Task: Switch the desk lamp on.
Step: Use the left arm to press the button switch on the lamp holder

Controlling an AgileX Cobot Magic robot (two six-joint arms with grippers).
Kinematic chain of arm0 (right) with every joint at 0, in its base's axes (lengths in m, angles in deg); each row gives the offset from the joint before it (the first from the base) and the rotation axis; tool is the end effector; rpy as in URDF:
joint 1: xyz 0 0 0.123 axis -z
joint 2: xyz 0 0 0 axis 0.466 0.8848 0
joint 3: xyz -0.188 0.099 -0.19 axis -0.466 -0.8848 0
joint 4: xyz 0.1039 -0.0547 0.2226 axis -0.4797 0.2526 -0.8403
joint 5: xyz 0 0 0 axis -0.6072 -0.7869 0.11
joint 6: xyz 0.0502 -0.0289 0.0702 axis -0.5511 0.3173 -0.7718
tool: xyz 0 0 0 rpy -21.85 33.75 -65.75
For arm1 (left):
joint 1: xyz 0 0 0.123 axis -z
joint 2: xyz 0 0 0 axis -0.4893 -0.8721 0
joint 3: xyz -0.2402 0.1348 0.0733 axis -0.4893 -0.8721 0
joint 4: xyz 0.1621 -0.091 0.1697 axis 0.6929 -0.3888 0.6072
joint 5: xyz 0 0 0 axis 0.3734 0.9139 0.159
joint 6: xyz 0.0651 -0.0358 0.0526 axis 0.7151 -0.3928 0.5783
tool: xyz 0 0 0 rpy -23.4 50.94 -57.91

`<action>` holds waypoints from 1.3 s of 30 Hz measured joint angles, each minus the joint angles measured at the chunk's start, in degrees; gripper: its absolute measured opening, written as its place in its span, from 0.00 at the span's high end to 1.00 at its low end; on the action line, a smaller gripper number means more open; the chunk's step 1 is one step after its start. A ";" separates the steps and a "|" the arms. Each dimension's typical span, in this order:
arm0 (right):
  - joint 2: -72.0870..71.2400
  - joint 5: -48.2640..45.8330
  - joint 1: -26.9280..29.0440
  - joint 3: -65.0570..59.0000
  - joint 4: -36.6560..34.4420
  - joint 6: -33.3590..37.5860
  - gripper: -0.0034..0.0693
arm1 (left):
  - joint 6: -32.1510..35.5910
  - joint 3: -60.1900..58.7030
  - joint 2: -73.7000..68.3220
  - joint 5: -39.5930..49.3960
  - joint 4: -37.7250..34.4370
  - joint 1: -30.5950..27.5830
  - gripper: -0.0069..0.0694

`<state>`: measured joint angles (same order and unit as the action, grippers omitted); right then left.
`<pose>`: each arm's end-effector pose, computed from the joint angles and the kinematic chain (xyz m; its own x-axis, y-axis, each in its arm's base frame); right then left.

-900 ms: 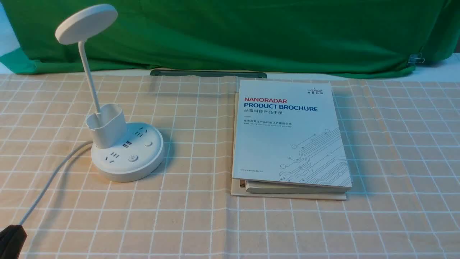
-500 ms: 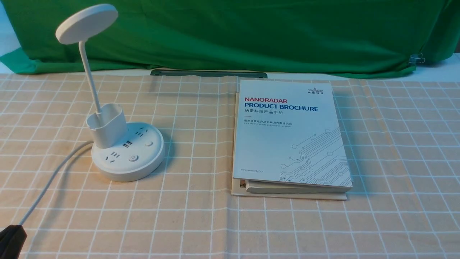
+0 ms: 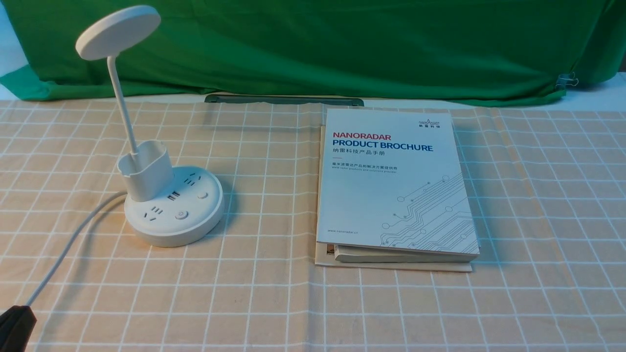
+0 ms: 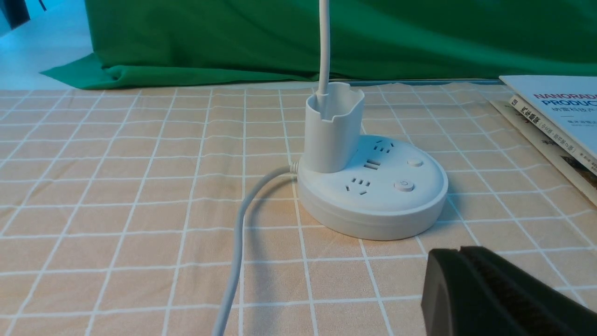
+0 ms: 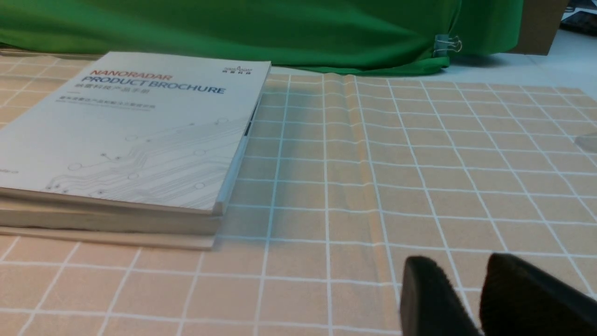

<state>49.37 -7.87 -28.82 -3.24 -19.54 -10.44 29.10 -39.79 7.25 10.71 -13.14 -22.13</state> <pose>0.0551 0.0042 0.1866 -0.1718 -0.0229 -0.9849 -0.0556 0.9984 -0.0135 0.0551 -0.0076 0.1914 -0.1408 -0.0097 -0.9900 0.1270 0.9915 -0.0278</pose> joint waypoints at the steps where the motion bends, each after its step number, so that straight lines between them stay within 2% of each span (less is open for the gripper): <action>1: 0.00 0.00 0.00 0.00 0.00 0.00 0.62 | 0.00 0.00 0.00 0.00 0.00 0.00 0.88; 6: 0.00 0.00 0.00 0.00 0.00 0.00 0.62 | 0.00 0.00 0.00 -0.31 0.00 0.00 0.88; 8: 0.00 0.00 0.00 0.00 0.00 0.00 0.62 | 0.00 0.00 0.00 -3.25 0.00 0.00 0.88; 11: 0.00 0.00 0.00 0.00 0.00 0.00 0.62 | 0.00 0.00 0.00 -11.56 0.00 0.00 0.88; 15: 0.00 0.00 0.00 0.00 0.00 0.00 0.62 | 0.00 0.00 0.00 -30.23 0.00 0.00 0.88; 19: 0.00 0.00 0.00 0.00 0.00 0.00 0.62 | 0.00 0.00 0.00 -41.10 0.00 0.00 0.88; 20: 0.00 0.00 0.00 0.00 0.00 0.00 0.62 | -0.34 0.00 0.00 -46.72 0.00 0.00 0.88; 24: 0.00 0.00 0.00 0.00 0.00 0.00 0.62 | -6.76 0.13 0.07 -58.94 -0.17 0.00 0.88; 26: 0.00 0.00 0.00 0.00 0.00 0.00 0.62 | -12.56 3.63 0.14 -56.11 0.34 0.00 0.88; 27: 0.00 0.00 0.00 0.00 0.00 0.00 0.62 | -13.06 4.18 0.19 -55.29 0.58 0.00 0.88; 29: 0.00 0.00 0.00 0.00 0.00 0.00 0.62 | -17.62 12.88 -0.08 -40.75 3.51 0.00 0.88; 31: 0.00 0.00 0.00 0.00 0.00 0.00 0.62 | -18.74 20.08 -2.18 -26.97 5.63 0.00 0.88; 34: 0.00 0.00 0.00 0.00 0.00 0.00 0.62 | -19.37 25.88 -8.09 -11.92 7.31 0.00 0.88; 39: 0.00 0.00 0.00 0.00 0.00 0.00 0.62 | -19.40 25.82 -22.01 3.72 6.61 0.00 0.88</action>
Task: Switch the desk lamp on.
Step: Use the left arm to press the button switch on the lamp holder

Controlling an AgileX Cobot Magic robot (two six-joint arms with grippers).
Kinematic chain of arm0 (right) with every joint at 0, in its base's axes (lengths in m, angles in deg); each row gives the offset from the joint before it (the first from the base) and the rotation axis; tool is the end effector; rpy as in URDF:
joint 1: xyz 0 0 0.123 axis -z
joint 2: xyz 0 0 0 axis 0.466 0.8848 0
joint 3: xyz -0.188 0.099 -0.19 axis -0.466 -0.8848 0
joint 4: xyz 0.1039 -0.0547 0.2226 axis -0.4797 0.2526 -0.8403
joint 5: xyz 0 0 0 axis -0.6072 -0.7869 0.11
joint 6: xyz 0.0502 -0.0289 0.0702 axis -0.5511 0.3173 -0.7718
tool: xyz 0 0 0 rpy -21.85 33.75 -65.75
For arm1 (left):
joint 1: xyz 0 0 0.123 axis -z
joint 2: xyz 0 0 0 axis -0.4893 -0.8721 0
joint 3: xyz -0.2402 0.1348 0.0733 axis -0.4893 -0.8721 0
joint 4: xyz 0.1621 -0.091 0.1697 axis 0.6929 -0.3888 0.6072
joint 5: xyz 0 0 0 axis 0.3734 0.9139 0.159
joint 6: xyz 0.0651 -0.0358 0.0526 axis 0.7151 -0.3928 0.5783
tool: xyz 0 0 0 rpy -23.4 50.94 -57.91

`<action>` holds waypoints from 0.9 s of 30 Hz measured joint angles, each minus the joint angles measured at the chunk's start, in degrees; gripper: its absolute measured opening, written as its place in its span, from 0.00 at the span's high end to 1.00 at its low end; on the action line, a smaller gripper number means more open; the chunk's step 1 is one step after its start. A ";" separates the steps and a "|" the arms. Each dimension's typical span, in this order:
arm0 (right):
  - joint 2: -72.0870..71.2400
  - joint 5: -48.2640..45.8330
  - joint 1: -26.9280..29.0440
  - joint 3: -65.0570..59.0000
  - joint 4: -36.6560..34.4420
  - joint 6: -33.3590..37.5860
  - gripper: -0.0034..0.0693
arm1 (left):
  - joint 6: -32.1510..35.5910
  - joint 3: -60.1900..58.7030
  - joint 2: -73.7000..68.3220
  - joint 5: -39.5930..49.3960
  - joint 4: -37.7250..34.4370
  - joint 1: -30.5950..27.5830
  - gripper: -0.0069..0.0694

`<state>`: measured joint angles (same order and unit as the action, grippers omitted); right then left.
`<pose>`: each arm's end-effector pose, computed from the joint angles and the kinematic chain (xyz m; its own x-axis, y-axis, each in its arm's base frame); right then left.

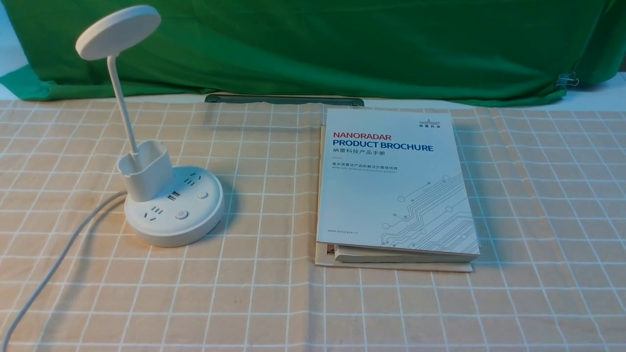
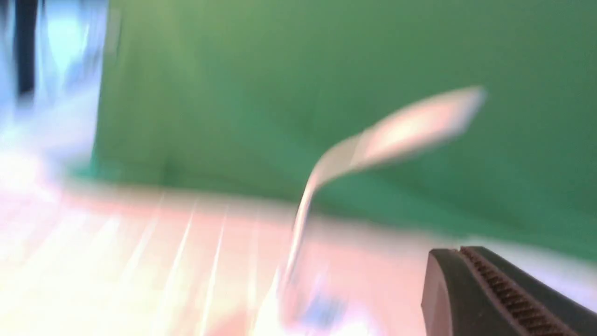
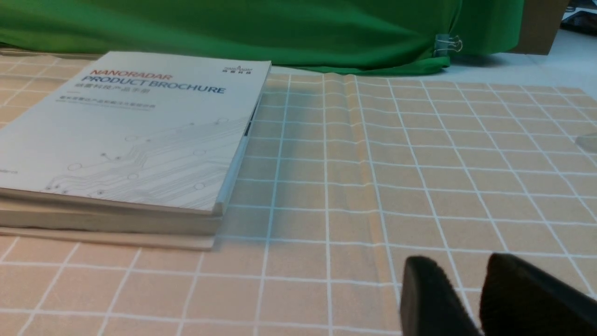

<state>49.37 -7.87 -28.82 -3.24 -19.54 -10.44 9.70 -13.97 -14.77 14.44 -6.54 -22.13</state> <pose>0.0551 0.0042 0.1866 -0.1718 -0.0229 -0.9849 -0.0556 0.9984 -0.0135 0.0867 -0.0087 0.3111 -0.1561 -0.2344 -0.9595 0.0629 0.9671 -0.2465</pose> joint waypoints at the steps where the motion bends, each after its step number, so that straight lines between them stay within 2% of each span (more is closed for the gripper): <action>1: 0.00 0.00 0.00 0.00 0.00 0.00 0.62 | 0.00 -0.16 -2.36 1.87 -0.97 0.00 0.88; 2: 0.00 0.00 0.00 0.00 0.00 0.00 0.62 | 0.00 -0.16 -2.93 2.69 -1.23 0.00 0.88; 4: 0.00 0.00 0.00 0.00 0.00 0.00 0.62 | 3.20 -0.22 -10.91 6.06 -8.87 0.00 0.88; 5: 0.00 0.00 0.00 0.00 0.00 0.00 0.62 | 3.20 -0.22 -11.44 6.19 -9.68 0.00 0.88; 6: 0.00 0.00 0.00 0.00 0.00 0.00 0.62 | 8.03 -0.22 -14.99 7.21 -16.41 0.00 0.88; 8: 0.00 0.00 0.00 0.00 0.00 0.00 0.62 | 14.79 -0.22 -18.29 8.31 -22.70 0.00 0.88; 9: 0.00 0.00 0.00 0.00 0.00 0.00 0.62 | 23.55 -0.22 -21.35 10.31 -30.91 0.00 0.88; 11: 0.00 0.00 0.00 0.00 0.00 0.00 0.62 | 33.94 0.54 -25.88 14.74 -39.93 0.00 0.88; 12: 0.00 0.00 0.00 0.00 0.00 0.00 0.62 | 34.74 0.64 -26.27 15.13 -40.53 0.00 0.88; 13: 0.00 0.00 0.00 0.00 0.00 0.00 0.62 | 39.10 1.53 -28.83 17.43 -44.12 0.00 0.88; 16: 0.00 0.00 0.00 0.00 0.00 0.00 0.62 | 42.95 3.00 -33.98 19.79 -47.01 0.00 0.88; 27: 0.00 0.00 0.00 0.00 0.00 0.00 0.62 | 43.23 3.63 -42.46 22.27 -47.46 0.00 0.88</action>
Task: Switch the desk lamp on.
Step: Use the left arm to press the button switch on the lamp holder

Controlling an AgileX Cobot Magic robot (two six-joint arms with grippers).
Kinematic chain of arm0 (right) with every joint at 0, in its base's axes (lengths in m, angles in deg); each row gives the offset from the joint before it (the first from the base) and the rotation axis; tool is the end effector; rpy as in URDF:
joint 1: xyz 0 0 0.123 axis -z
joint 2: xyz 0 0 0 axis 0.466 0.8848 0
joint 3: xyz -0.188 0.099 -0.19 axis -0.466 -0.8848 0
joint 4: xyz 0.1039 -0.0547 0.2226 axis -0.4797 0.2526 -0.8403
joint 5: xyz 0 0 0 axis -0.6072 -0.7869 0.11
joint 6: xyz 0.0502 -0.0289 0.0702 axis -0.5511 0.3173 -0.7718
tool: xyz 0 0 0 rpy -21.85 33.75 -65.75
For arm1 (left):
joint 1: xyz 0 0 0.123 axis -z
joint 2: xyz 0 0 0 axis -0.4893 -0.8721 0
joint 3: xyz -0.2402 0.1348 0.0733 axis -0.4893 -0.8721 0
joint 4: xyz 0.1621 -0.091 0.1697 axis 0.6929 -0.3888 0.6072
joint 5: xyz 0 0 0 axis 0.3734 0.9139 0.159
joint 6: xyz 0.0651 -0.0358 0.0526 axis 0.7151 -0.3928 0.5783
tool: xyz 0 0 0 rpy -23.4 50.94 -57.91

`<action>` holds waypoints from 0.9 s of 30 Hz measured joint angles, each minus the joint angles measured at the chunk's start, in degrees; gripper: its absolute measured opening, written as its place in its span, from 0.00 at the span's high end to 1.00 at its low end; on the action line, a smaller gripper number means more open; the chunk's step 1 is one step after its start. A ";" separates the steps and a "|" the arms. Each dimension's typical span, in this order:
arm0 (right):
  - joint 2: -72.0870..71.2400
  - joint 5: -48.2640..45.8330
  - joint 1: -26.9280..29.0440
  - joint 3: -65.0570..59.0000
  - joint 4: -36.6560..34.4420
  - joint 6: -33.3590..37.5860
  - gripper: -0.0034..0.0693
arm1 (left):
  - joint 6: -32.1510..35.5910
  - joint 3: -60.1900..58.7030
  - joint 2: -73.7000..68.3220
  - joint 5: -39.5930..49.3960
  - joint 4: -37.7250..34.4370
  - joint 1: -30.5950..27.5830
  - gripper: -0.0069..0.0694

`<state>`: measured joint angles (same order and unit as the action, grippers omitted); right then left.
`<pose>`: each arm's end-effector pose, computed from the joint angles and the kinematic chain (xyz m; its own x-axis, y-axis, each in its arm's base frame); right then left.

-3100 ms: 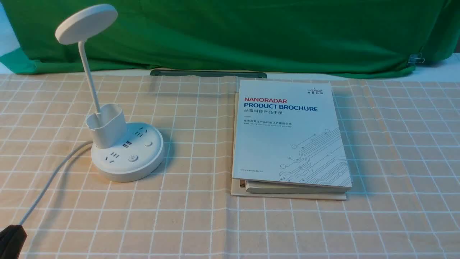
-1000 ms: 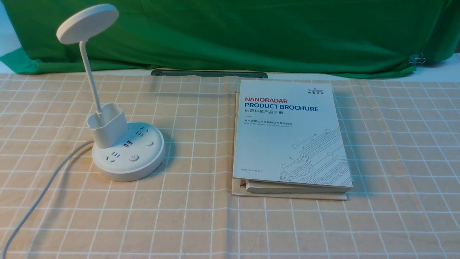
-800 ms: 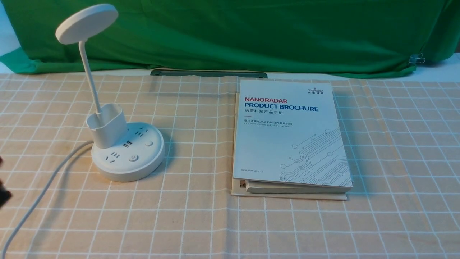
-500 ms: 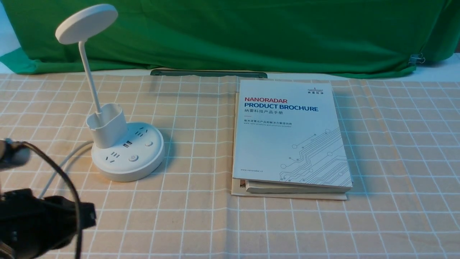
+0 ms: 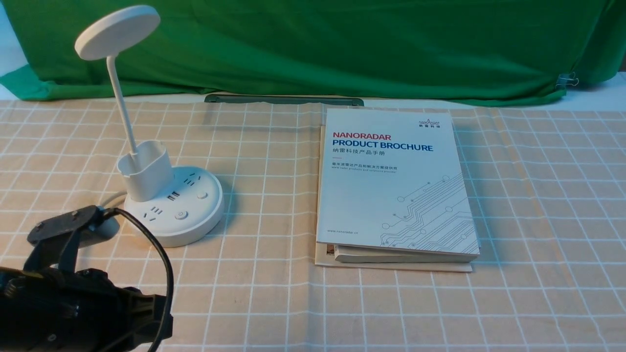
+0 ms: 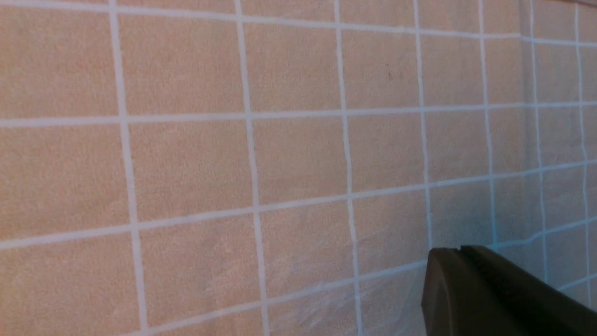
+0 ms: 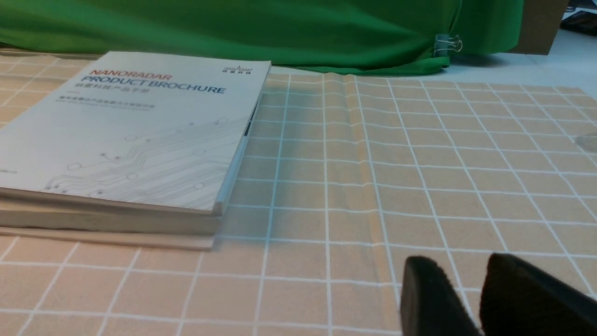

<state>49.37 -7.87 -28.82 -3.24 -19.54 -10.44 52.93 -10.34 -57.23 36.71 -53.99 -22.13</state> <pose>0.0551 0.0042 0.1866 -0.1718 -0.0229 -0.9849 -0.0556 0.9984 -0.0135 0.1742 -0.0608 0.2152 -0.9129 -0.0697 -0.4021 0.1358 0.8774 -0.4602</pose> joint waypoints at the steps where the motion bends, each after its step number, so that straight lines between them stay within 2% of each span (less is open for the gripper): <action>1: 0.00 0.00 0.00 0.00 0.00 0.00 0.62 | 0.00 0.00 0.00 0.00 0.00 0.00 0.88; 22: 0.00 0.00 0.00 0.00 0.00 0.00 0.62 | 0.05 0.25 -0.29 -0.31 -1.18 0.00 0.88; 27: 0.00 0.00 0.00 0.00 0.00 0.00 0.62 | -2.75 1.21 -0.52 -1.97 2.63 0.00 0.90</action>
<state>49.37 -7.87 -28.82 -3.24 -19.54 -10.44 50.17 -9.13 -57.75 34.74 -51.37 -22.13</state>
